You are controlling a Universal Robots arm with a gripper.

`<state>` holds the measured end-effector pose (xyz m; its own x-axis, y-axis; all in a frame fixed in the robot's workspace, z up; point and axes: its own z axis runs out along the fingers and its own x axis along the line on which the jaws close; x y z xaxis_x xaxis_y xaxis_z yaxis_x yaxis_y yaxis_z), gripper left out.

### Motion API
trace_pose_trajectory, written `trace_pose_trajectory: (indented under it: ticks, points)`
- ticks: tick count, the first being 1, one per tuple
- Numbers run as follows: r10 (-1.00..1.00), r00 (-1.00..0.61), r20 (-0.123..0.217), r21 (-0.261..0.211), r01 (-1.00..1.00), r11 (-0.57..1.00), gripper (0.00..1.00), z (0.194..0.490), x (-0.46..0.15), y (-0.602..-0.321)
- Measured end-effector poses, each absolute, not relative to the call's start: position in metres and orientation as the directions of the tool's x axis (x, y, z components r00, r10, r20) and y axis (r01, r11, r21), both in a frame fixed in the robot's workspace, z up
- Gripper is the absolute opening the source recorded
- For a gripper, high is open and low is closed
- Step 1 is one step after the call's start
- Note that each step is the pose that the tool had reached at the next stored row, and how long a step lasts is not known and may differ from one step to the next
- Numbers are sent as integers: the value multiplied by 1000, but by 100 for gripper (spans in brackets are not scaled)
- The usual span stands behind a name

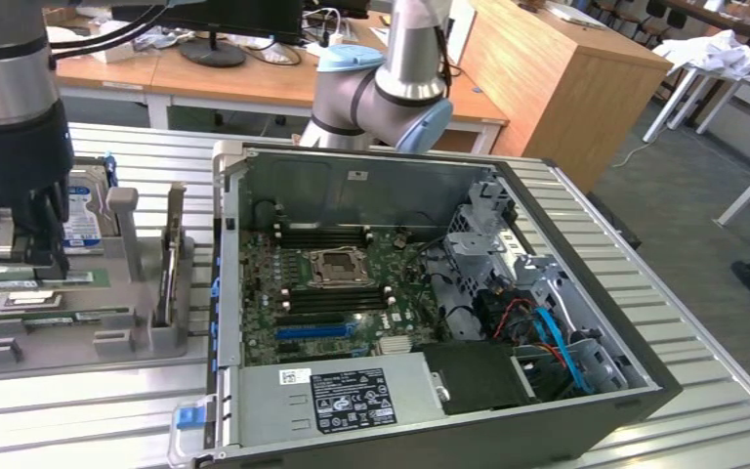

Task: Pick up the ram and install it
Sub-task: 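Pick up the ram and move it above insertion slot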

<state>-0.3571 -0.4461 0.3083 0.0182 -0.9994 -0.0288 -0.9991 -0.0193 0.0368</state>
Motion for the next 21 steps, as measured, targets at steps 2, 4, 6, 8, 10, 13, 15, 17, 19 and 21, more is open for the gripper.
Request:
trace_pose_trajectory:
  ticks: [2,4,6,8,10,13,15,17,19,21]
  points:
    - [-999,18,-29,37,-999,-19,11,313,-357,-446]
    - [-999,18,-29,37,-999,-19,11,319,-357,-446]
    - [-999,18,-29,37,-999,-19,11,324,-357,-446]
    - [-999,18,-29,37,-999,-19,11,329,-357,-446]
    - [-999,18,-29,37,-999,-19,11,335,-357,-446]
    - [-999,18,-29,37,-999,-19,11,343,-357,-446]
    - [-999,18,-29,37,-999,-19,11,347,-357,-446]
    - [-999,18,-29,37,-999,-19,11,352,-357,-446]
    - [-999,18,-29,37,-999,-19,11,356,-357,-446]
    - [-999,18,-29,37,-999,-19,11,360,-357,-446]
